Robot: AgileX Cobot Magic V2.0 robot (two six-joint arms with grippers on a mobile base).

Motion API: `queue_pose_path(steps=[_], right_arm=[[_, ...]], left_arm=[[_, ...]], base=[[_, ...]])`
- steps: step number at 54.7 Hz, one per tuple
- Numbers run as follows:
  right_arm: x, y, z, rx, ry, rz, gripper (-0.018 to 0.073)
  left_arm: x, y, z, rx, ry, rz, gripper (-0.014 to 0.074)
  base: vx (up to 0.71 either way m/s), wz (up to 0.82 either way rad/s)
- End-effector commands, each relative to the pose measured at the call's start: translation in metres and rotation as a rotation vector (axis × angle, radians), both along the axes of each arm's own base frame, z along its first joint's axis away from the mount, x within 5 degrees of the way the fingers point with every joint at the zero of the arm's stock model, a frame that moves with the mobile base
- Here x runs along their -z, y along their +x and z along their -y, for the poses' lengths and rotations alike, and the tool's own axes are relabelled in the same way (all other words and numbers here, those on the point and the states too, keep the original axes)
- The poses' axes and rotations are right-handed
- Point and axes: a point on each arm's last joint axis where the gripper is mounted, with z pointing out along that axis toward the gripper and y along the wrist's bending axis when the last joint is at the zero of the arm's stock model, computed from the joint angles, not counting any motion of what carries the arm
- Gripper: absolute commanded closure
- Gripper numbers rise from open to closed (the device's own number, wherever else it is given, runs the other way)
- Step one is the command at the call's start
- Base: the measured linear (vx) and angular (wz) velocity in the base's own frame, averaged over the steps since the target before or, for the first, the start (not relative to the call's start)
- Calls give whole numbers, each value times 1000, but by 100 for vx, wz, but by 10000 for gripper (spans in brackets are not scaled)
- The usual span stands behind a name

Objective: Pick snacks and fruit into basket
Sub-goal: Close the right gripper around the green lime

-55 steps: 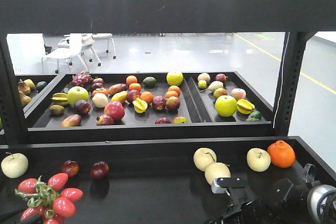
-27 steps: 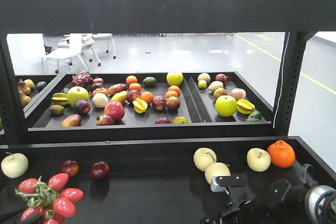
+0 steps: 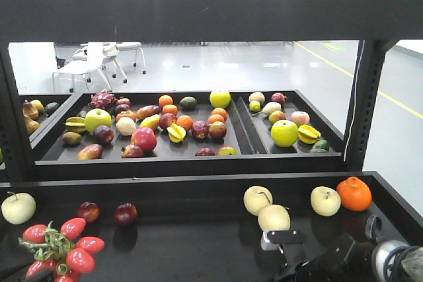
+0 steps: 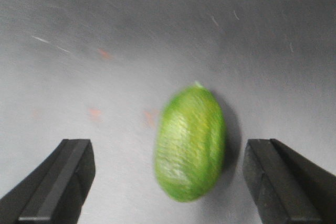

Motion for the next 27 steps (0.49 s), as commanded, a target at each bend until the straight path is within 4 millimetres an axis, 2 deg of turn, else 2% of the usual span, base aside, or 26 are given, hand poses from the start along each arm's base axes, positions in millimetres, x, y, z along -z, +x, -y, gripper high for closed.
queue_pose_path(steps=[1,13,27], right_arm=[[-20,8,0,19,15,68,-66],[-9,9,0,28,4,54,-63],[-8,11,2,39,-7,68,-58]], left_arm=[[-11,0,-1,-10,38,55,594],[-11,0,-1,-10,38,55,594],[-11,0,-1,-10,38,55,594]], base=[[0,0],[0,0],[0,0]])
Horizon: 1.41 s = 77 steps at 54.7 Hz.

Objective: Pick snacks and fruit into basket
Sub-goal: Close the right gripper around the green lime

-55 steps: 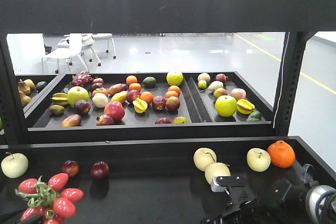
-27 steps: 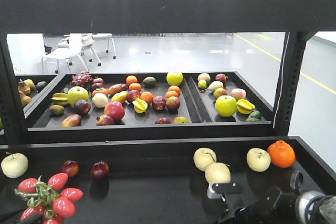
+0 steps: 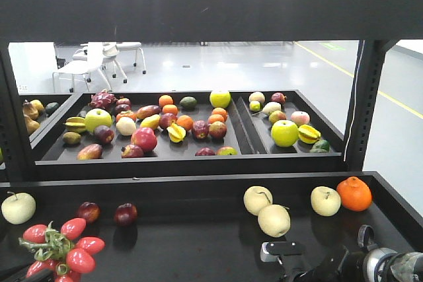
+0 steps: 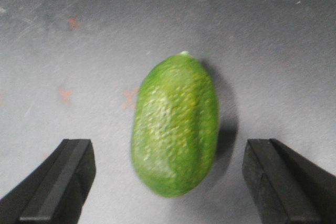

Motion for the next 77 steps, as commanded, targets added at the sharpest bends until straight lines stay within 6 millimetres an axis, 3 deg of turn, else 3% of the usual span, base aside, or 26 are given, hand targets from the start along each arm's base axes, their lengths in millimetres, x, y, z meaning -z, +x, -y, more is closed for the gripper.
queue_pose_path(steps=[1,53,77], right_arm=[[-27,10,0,22,15,92,-58],[-27,12,-2,63,68,99,-55],[-10,12,-2,71,63,64,-49]], left_arm=[[-11,0,-1,-10,38,55,594],[-11,0,-1,-10,38,55,594],[-11,0,-1,-10,38,55,594]], base=[[0,0],[0,0],[0,0]])
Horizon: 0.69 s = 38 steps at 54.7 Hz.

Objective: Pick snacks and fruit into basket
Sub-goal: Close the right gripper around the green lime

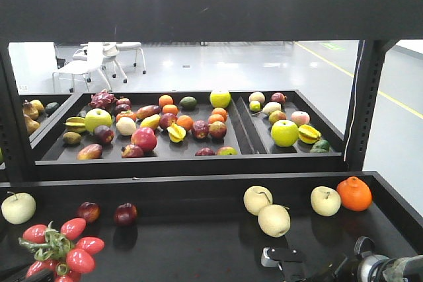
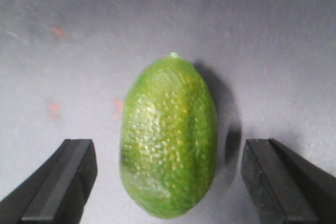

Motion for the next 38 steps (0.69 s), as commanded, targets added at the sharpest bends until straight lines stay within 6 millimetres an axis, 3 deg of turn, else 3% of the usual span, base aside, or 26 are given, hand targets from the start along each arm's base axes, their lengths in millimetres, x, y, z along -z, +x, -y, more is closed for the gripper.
queue_pose_path(steps=[1,18,38], right_arm=[[-29,10,-1,13,16,89,-49],[-37,19,-5,1,37,115,-44],[-27,20,-6,-6,44,85,-38]], left_arm=[[-11,0,-1,-10,38,55,594],[-11,0,-1,-10,38,55,594],[-11,0,-1,-10,38,55,594]], base=[[0,0],[0,0],[0,0]])
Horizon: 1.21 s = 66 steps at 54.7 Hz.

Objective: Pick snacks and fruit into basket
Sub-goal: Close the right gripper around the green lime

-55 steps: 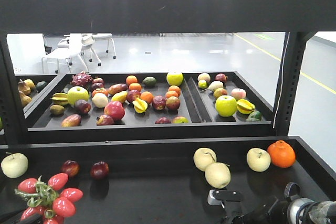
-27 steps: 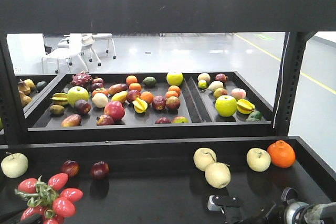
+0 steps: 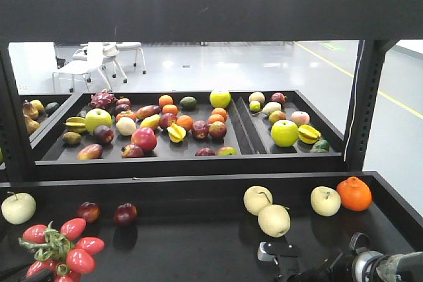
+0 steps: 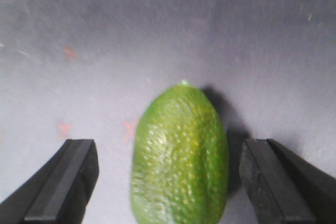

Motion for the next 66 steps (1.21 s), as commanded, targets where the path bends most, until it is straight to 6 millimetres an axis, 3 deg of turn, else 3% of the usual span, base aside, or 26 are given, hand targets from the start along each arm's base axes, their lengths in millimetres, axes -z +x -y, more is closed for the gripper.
queue_pose_path(steps=[1,32,40,52,66], right_arm=[[-28,9,-2,2,24,75,-38],[-12,7,-3,14,39,24,-8],[-12,8,-2,40,49,28,141],[-16,8,-2,34,44,43,577],[-43,9,-4,-3,55,101,572]], left_arm=[[-11,0,-1,-10,38,55,594],[-11,0,-1,-10,38,55,594],[-11,0,-1,-10,38,55,594],[-11,0,-1,-10,38,55,594],[-11,0,-1,-10,38,55,594]], base=[[0,0],[0,0],[0,0],[0,0],[0,0]])
